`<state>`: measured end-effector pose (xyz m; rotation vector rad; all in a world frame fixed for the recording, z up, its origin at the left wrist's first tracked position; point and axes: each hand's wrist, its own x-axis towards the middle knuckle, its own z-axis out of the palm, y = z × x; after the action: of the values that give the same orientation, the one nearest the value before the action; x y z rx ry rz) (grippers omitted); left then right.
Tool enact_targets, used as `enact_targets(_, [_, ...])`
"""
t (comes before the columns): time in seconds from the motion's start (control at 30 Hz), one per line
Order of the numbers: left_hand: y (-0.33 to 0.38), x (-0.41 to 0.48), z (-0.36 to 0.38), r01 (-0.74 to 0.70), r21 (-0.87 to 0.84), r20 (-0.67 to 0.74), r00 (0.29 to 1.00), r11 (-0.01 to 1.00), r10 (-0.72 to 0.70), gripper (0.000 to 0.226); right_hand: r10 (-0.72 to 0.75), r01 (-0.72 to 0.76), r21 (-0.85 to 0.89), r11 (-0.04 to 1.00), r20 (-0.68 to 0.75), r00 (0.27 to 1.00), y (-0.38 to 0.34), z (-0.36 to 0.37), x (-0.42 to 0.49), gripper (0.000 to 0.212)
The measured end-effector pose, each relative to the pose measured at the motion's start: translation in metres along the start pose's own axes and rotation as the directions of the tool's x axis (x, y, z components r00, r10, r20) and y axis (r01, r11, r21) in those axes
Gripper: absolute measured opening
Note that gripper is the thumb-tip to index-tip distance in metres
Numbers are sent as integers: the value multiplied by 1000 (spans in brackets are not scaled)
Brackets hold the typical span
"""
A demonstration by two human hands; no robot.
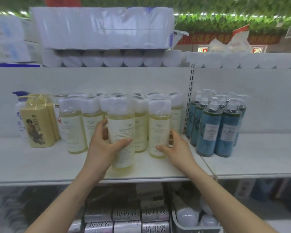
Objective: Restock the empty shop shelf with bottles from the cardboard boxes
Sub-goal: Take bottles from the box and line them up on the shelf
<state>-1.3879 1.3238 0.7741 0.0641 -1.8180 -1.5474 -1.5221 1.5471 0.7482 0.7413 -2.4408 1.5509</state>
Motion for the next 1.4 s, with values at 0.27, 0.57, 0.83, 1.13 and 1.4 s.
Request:
enact_targets(0.27, [9, -1, -13, 1, 15, -26, 1000, 1000, -1, 94, 23, -24, -16, 1000, -72, 997, 5, 11, 13, 73])
enact_targets(0.57, [13, 1, -28, 12, 36, -32, 999, 999, -11, 92, 38, -39, -20, 999, -57, 998, 5, 12, 27, 66])
enact_targets(0.83, [20, -3, -12, 18, 2, -4, 1000, 1000, -18, 94, 51, -51, 50, 997, -9, 999, 0, 10, 24, 67])
enact_targets(1.13, [26, -9, 35, 34, -23, 110, 993, 999, -31, 89, 30, -30, 24, 999, -34, 999, -9, -15, 2, 68])
enact_targets(1.4, [29, -11, 87, 66, -64, 197, 979, 996, -52, 89, -137, 116, 252, 961, 70, 988, -26, -37, -53, 56])
